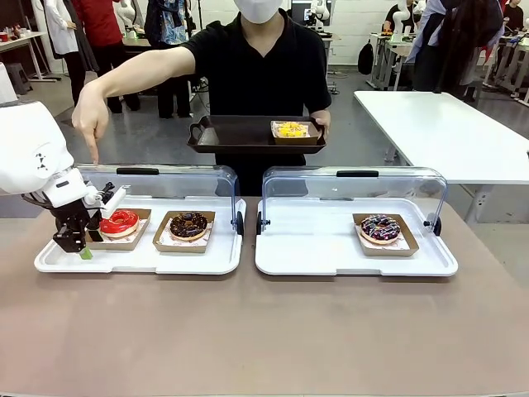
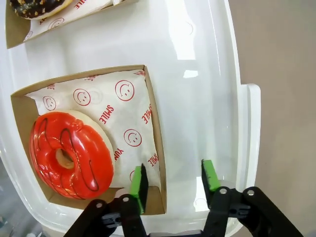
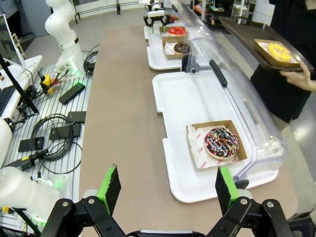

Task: Provide the desired donut to the person.
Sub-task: Pick up and lift the Paper togo box containing the Donut pointed at by the person.

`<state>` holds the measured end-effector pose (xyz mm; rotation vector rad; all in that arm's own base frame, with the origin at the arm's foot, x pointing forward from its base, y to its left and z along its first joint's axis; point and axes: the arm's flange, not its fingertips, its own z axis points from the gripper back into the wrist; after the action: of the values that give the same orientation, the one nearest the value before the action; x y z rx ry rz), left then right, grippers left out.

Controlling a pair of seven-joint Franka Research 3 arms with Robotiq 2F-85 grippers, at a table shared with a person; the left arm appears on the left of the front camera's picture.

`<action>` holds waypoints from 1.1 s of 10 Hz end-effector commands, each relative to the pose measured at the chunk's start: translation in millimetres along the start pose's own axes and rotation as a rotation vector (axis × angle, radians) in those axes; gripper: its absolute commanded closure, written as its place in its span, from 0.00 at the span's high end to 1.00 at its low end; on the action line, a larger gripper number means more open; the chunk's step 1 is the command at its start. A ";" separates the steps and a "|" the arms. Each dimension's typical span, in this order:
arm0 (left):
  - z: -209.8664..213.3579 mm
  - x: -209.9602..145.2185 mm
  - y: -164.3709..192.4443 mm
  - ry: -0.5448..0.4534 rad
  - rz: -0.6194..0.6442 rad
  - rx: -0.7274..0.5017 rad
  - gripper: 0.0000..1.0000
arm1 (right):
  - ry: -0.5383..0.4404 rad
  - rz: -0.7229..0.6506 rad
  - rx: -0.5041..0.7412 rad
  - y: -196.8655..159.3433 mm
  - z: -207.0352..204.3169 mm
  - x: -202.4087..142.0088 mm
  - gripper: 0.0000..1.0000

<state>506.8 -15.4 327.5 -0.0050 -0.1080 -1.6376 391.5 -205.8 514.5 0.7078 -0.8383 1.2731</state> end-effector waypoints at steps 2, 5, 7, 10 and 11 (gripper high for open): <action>0.0 -2.1 3.6 0.024 -0.004 0.009 0.11 | -0.007 0.007 0.002 -1.1 -1.1 -1.0 1.00; 0.1 -3.3 1.1 0.026 -0.009 -0.004 0.00 | -0.007 0.007 0.002 -1.1 -1.1 -1.0 1.00; 5.5 -2.0 1.4 0.024 -0.027 -0.010 0.00 | -0.007 0.007 0.002 -1.1 -1.1 -1.0 1.00; 40.8 3.7 -28.6 0.015 -0.046 -0.012 0.00 | -0.007 0.007 0.002 -1.1 -1.1 -1.0 1.00; 69.5 7.5 -46.9 0.025 -0.048 -0.019 0.00 | -0.007 0.007 0.002 -1.1 -1.1 -1.0 1.00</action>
<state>483.1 -17.9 366.8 -0.0028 -0.0969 -1.6702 391.7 -205.7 514.3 0.7084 -0.8377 1.2732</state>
